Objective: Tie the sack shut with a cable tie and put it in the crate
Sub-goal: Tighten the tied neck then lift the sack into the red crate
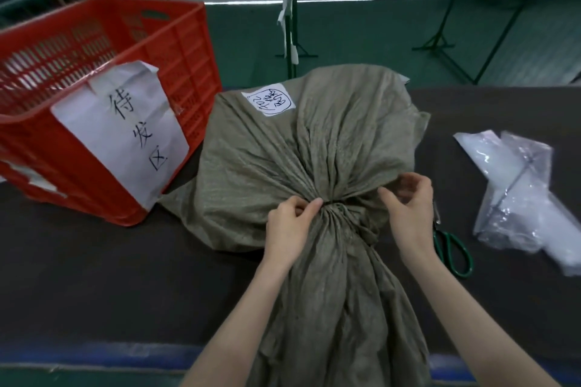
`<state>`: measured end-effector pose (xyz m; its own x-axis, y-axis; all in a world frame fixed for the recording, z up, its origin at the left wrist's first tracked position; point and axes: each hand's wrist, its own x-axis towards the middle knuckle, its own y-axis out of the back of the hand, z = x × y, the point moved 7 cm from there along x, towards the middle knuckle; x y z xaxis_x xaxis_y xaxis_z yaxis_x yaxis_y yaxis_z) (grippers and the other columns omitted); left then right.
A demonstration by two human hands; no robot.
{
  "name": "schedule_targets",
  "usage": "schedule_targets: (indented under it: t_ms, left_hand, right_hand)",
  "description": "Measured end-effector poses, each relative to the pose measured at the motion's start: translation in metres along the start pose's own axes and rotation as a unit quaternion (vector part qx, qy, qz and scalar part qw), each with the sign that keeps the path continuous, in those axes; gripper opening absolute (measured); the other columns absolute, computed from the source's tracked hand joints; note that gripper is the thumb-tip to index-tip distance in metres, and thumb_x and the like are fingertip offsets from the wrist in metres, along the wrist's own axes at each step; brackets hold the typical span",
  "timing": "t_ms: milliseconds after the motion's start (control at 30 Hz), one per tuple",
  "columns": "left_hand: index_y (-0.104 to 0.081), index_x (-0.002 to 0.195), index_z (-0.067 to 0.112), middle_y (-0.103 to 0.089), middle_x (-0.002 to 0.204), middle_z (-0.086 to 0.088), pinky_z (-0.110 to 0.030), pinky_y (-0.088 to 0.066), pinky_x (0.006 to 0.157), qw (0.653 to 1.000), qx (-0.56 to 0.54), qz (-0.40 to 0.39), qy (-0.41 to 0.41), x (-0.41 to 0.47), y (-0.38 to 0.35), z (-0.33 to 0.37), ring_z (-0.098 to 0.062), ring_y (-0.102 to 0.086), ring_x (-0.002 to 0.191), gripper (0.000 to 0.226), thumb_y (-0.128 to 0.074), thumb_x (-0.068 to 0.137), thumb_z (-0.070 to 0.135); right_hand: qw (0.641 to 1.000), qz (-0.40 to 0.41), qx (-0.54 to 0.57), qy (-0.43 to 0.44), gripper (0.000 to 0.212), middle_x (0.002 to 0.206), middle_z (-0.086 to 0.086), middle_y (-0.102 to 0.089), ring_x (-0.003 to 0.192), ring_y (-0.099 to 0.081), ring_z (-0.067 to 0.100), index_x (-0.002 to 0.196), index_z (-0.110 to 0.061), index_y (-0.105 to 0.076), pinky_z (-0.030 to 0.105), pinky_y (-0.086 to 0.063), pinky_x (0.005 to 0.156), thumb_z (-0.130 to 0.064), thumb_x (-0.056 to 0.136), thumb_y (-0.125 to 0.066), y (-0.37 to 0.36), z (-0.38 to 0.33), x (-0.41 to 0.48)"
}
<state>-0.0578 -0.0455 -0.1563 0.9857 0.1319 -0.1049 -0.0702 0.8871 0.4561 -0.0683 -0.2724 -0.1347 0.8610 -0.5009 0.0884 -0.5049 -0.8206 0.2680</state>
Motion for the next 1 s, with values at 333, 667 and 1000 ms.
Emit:
schedule_targets:
  t_ms: [333,667,1000]
  left_hand:
    - [-0.063,0.07,0.008,-0.056,0.059,-0.001,-0.012,-0.036,0.044,0.968,-0.198,-0.078,0.13,0.002,-0.018,-0.006,-0.003,-0.049,0.042,0.022,-0.061,0.09,0.017]
    - [-0.066,0.075,0.013,-0.067,0.072,-0.005,-0.02,-0.04,0.052,0.98,-0.159,-0.053,0.109,0.004,-0.014,-0.012,-0.005,-0.054,0.05,0.016,-0.06,0.09,0.017]
    - [-0.063,0.093,0.011,-0.066,0.088,-0.006,-0.016,-0.043,0.074,0.958,0.098,0.211,-0.165,0.013,0.081,0.025,-0.017,-0.06,0.077,0.013,-0.061,0.083,0.002]
  right_hand:
    - [0.997,0.054,-0.038,-0.026,0.057,0.146,0.016,-0.026,0.132,-0.026,0.036,0.136,-0.011,-0.035,0.047,-0.027,0.106,-0.023,0.087,-0.062,0.008,-0.022,0.055]
    - [0.967,-0.119,0.085,-0.209,0.086,0.135,0.011,-0.052,0.116,-0.055,0.032,0.142,-0.016,-0.032,0.047,-0.045,0.101,-0.045,0.074,-0.073,-0.031,0.014,0.096]
    - [0.963,-0.129,0.06,-0.228,0.11,0.145,0.009,-0.033,0.125,-0.042,0.036,0.144,-0.031,-0.022,0.054,-0.039,0.104,-0.051,0.055,-0.083,-0.028,0.021,0.106]
